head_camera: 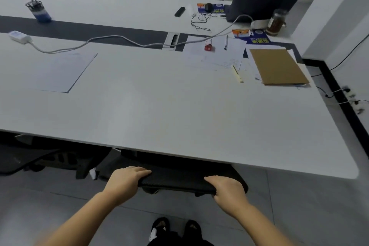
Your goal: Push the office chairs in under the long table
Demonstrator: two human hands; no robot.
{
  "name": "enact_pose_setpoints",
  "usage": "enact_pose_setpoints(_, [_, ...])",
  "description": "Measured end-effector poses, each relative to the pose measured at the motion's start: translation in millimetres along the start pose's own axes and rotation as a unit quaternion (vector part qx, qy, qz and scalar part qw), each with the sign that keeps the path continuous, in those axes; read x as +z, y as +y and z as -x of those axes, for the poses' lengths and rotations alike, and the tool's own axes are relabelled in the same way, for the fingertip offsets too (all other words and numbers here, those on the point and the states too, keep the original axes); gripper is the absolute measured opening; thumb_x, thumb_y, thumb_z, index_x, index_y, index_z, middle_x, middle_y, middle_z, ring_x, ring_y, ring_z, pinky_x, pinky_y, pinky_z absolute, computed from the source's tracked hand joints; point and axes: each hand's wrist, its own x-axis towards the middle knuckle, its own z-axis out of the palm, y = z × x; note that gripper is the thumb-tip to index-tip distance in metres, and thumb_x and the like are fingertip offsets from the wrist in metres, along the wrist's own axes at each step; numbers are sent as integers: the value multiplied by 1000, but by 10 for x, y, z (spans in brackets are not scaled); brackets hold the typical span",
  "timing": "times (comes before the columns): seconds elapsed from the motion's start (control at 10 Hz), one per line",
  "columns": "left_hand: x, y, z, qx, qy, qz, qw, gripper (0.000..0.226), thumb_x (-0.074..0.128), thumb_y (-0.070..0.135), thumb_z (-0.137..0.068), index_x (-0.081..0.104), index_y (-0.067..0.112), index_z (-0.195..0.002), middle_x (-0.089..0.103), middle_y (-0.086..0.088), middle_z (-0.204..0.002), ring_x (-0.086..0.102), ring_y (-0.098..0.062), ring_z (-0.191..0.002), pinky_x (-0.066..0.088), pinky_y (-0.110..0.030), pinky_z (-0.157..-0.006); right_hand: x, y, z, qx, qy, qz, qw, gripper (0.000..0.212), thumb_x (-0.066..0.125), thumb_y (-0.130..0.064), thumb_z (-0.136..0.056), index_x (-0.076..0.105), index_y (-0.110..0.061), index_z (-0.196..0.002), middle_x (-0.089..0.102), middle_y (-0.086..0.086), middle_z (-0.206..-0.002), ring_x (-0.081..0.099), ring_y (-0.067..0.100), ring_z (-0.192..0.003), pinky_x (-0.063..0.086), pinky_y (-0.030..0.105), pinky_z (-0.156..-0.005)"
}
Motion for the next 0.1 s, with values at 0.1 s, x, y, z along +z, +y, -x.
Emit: enact_pose_setpoints(0.1, [-12,-39,106,40,28,-3,999,78,74,27,-44,58,29,-120,70,12,-109,66,-7,-99,52,-22,-82,-336,-111,221,-8,-108,-38,993,69,51,-39,-88,11,-36,-144,20,-10,-153,14,8,-141,15,26,-113])
